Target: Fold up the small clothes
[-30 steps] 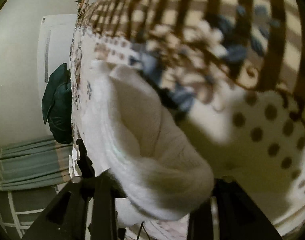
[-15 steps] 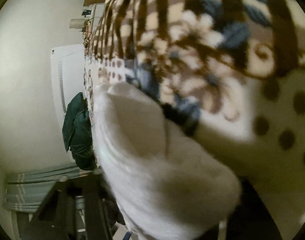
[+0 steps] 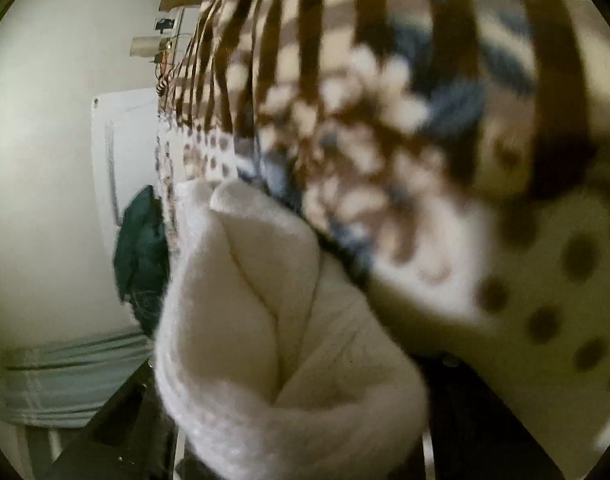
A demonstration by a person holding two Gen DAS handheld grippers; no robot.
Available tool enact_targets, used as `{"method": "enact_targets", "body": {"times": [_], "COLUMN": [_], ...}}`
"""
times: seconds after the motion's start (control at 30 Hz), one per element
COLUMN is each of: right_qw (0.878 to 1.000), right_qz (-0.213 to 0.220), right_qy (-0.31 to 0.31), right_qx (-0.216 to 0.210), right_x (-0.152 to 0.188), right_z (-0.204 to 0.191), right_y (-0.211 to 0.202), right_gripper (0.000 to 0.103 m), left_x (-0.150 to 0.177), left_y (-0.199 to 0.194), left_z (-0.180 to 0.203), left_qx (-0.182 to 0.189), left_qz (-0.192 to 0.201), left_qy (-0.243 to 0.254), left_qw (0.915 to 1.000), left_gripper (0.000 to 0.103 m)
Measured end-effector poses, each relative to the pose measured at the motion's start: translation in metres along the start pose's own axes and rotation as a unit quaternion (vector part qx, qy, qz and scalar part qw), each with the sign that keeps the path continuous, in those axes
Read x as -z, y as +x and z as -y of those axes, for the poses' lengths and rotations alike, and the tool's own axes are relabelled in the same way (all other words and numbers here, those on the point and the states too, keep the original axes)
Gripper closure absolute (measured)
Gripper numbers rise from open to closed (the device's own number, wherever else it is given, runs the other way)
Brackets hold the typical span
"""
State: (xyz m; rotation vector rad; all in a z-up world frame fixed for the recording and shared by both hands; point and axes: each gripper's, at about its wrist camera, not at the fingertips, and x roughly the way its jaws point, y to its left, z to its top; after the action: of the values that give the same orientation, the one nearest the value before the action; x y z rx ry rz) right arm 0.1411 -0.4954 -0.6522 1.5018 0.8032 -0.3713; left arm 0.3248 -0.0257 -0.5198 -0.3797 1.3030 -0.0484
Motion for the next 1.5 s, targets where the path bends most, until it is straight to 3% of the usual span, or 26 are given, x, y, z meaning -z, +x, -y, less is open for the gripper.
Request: {"method": "enact_targets", "body": {"times": [0.1,0.17,0.23,0.33,0.43,0.53,0.63,0.67,0.7,0.77,0.83,0.9,1.0,1.03,1.23,1.3,1.43,1.5], "right_qw": [1.0,0.999,0.997,0.994,0.987,0.981,0.984,0.985,0.986,0.989,0.992,0.991,0.985,0.984,0.996,0.999,0.998,0.998], "right_qz": [-0.021,-0.041,-0.068,-0.109,-0.159,-0.191,-0.177,-0.172,-0.163,-0.145,-0.12,-0.132,-0.17,-0.176,-0.084,-0.046,0.001,0.028], "right_qy": [-0.022,-0.03,-0.042,-0.03,-0.008,-0.009,-0.015,-0.017,-0.022,-0.02,-0.017,-0.015,-0.023,-0.031,-0.027,-0.005,0.041,0.037], "right_qx": [0.002,0.015,0.022,0.008,-0.002,-0.006,-0.005,-0.003,0.008,0.016,0.022,0.007,0.004,0.011,0.005,-0.005,-0.05,-0.051], "right_x": [0.004,0.01,0.024,0.06,0.095,0.121,0.131,0.131,0.13,0.124,0.116,0.114,0.114,0.11,0.061,0.041,0.002,-0.004], "right_z": [-0.008,-0.014,-0.023,-0.022,-0.018,-0.023,-0.034,-0.036,-0.038,-0.038,-0.039,-0.038,-0.041,-0.044,-0.034,-0.022,-0.012,-0.02], "right_y": [0.003,0.002,0.002,0.006,0.036,0.071,0.091,0.092,0.091,0.081,0.068,0.069,0.069,0.062,-0.012,-0.027,-0.027,-0.024], "right_gripper": [0.071,0.051,0.039,0.031,0.031,0.031,0.03,0.059,0.078,0.081,0.081,0.081,0.065,0.054,0.038,0.037,0.037,0.063], "left_x": [0.005,0.021,0.042,0.067,0.078,0.074,0.065,0.063,0.059,0.055,0.05,0.047,0.05,0.052,0.062,0.056,0.034,0.024], "left_y": [-0.024,-0.048,-0.067,-0.065,-0.038,-0.032,-0.021,-0.014,-0.007,-0.002,0.0,-0.003,-0.019,-0.028,-0.064,-0.055,-0.015,0.008], "left_z": [-0.003,-0.008,-0.017,-0.032,-0.046,-0.047,-0.044,-0.048,-0.055,-0.064,-0.069,-0.068,-0.063,-0.058,-0.003,0.025,0.055,0.061], "left_qx": [0.005,0.019,0.026,0.04,0.051,0.043,0.029,0.024,0.02,0.023,0.028,0.025,0.022,0.017,0.021,0.026,0.031,0.017], "left_qz": [0.011,0.027,0.037,0.022,-0.015,-0.009,-0.009,-0.011,-0.011,-0.008,-0.009,-0.012,-0.016,-0.014,-0.001,0.008,-0.003,-0.013], "left_qy": [-0.021,-0.041,-0.069,-0.123,-0.179,-0.17,-0.151,-0.157,-0.17,-0.184,-0.195,-0.192,-0.176,-0.164,-0.077,-0.038,-0.009,0.007], "left_qw": [0.9997,0.9986,0.9966,0.9914,0.9825,0.9844,0.988,0.9872,0.9851,0.9826,0.9804,0.9811,0.984,0.9862,0.9968,0.9989,0.9995,0.9997], "left_gripper": [0.036,0.036,0.036,0.036,0.036,0.036,0.036,0.036,0.033,0.033,0.033,0.033,0.033,0.034,0.035,0.035,0.035,0.035]}}
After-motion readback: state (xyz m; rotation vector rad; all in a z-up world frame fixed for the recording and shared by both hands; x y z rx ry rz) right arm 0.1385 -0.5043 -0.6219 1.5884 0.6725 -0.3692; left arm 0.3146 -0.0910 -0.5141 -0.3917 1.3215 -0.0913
